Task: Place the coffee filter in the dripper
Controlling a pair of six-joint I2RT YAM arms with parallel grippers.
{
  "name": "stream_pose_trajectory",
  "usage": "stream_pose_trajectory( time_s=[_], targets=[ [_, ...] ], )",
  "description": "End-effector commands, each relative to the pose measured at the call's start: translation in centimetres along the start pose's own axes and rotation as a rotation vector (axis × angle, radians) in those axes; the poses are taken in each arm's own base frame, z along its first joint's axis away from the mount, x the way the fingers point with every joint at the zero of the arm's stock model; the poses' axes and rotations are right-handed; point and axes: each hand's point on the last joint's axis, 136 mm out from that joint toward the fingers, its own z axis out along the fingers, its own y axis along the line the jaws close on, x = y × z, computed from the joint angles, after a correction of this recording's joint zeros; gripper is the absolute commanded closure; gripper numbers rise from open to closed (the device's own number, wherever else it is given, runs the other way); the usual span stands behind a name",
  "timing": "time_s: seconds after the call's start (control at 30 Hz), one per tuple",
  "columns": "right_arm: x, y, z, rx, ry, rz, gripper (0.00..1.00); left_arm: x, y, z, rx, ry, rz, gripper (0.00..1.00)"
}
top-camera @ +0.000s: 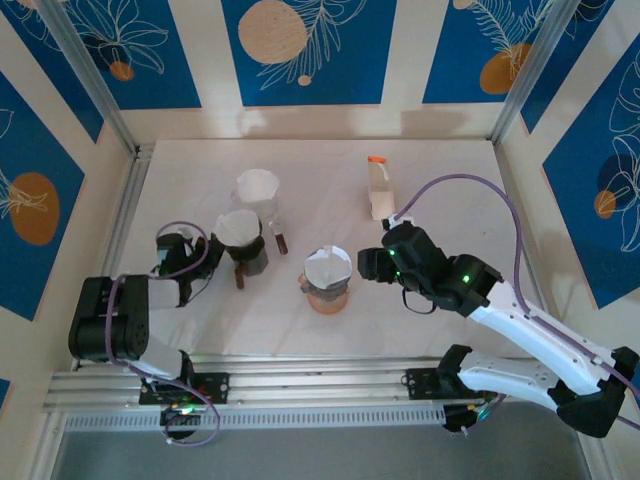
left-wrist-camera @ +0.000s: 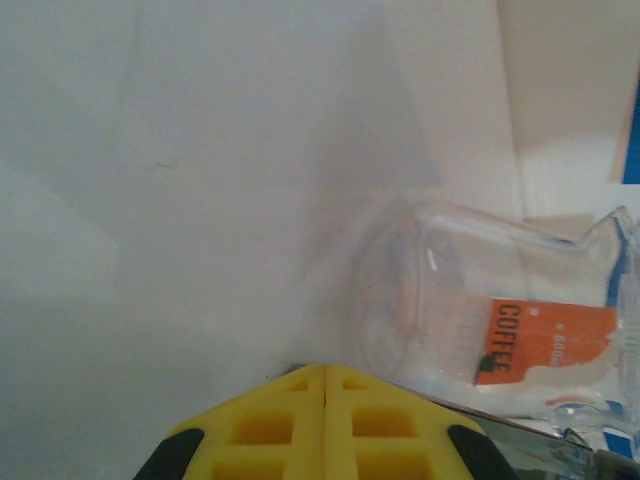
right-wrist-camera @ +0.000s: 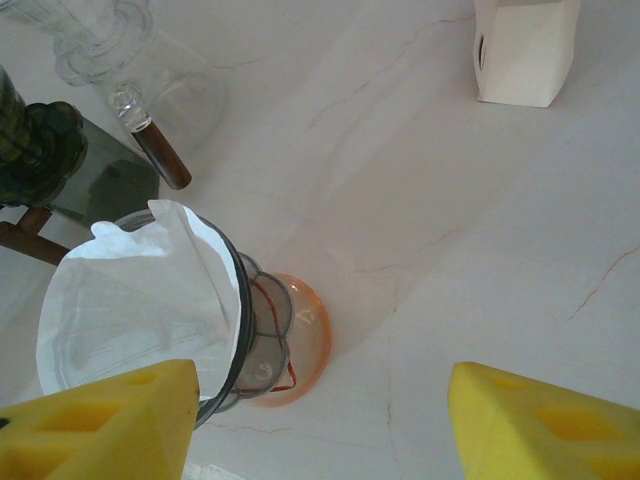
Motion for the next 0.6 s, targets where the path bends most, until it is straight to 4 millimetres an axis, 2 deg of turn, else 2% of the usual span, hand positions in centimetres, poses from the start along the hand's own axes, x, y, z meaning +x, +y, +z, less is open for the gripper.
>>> stream_pose_trajectory(
  time_s=[0.0,0.57],
  targets=[
    [-0.8,0.1,-0.8,-0.018,-0.025,0.019,0.33,0.3,-1.0,0.2,0.085,-0.006,-0.005,1.00],
    [-0.4,0.1,-0.5,-0.011,-0.011,0.027,0.33,3.8,-2.0,1.1,0.180,0.078,0.032,1.00]
  ],
)
